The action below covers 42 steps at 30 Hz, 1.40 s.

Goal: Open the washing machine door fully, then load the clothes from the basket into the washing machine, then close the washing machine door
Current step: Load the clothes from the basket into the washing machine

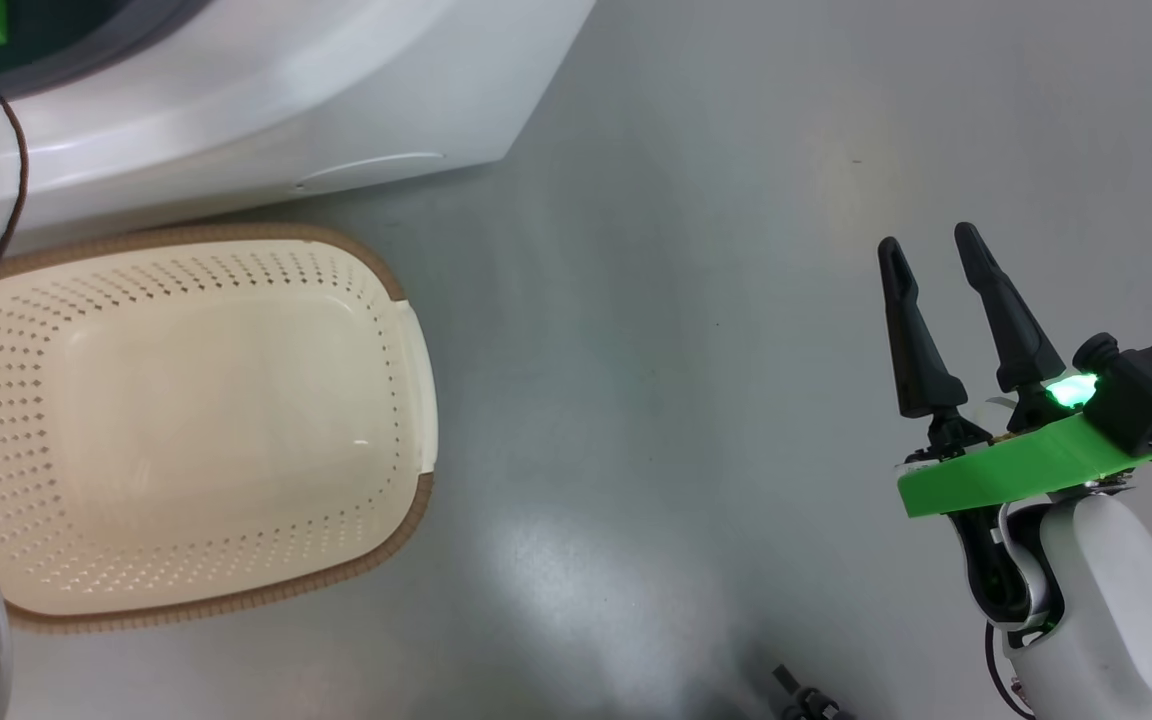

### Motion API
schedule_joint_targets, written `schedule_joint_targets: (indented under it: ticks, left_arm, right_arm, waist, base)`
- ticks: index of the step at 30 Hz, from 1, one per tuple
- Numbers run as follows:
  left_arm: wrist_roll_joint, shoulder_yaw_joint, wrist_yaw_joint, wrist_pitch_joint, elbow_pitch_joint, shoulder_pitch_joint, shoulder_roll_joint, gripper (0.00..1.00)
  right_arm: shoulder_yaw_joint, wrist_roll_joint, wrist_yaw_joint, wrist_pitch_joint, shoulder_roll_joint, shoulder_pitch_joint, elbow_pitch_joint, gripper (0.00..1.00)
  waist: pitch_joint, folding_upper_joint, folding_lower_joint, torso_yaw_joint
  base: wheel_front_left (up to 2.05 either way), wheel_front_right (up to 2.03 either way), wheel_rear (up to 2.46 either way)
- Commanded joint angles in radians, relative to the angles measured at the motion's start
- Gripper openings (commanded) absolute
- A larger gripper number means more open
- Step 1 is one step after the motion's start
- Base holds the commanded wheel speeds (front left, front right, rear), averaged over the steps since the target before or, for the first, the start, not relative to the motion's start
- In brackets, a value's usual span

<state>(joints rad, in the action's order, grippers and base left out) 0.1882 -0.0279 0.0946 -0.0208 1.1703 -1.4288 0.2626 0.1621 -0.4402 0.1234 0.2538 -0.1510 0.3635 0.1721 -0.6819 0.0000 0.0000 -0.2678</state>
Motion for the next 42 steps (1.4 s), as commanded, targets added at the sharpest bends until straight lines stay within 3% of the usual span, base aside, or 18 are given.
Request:
schedule_joint_targets:
  ticks: [1,12,20,42]
  left_arm:
    - [0.000,-0.001,0.001,-0.025,-0.018,-0.017,0.035,1.00]
    - [0.026,-0.016,0.024,-0.188,0.026,0.044,0.032,1.00]
    - [0.074,-0.011,0.034,-0.236,0.009,0.144,0.020,1.00]
    - [0.251,-0.052,0.036,-0.241,-0.405,0.653,-0.004,1.00]
  right_arm:
    - [0.020,-0.002,0.007,0.008,-0.014,-0.019,-0.015,1.00]
    - [0.024,-0.001,0.007,0.008,-0.020,-0.020,-0.010,1.00]
    - [0.032,-0.002,0.007,0.008,-0.028,-0.019,-0.007,1.00]
    - [0.057,-0.029,0.007,0.008,-0.060,-0.075,0.048,1.00]
  waist:
    - [0.003,0.0000,0.0000,0.001]
    - [0.051,0.0000,0.0000,0.019]
    - [0.116,0.0000,0.0000,0.031]
    - [0.389,0.0000,0.0000,0.106]
  base:
    - [0.00,0.00,0.00]
    - [0.00,0.00,0.00]
    - [0.00,0.00,0.00]
    - [0.00,0.00,0.00]
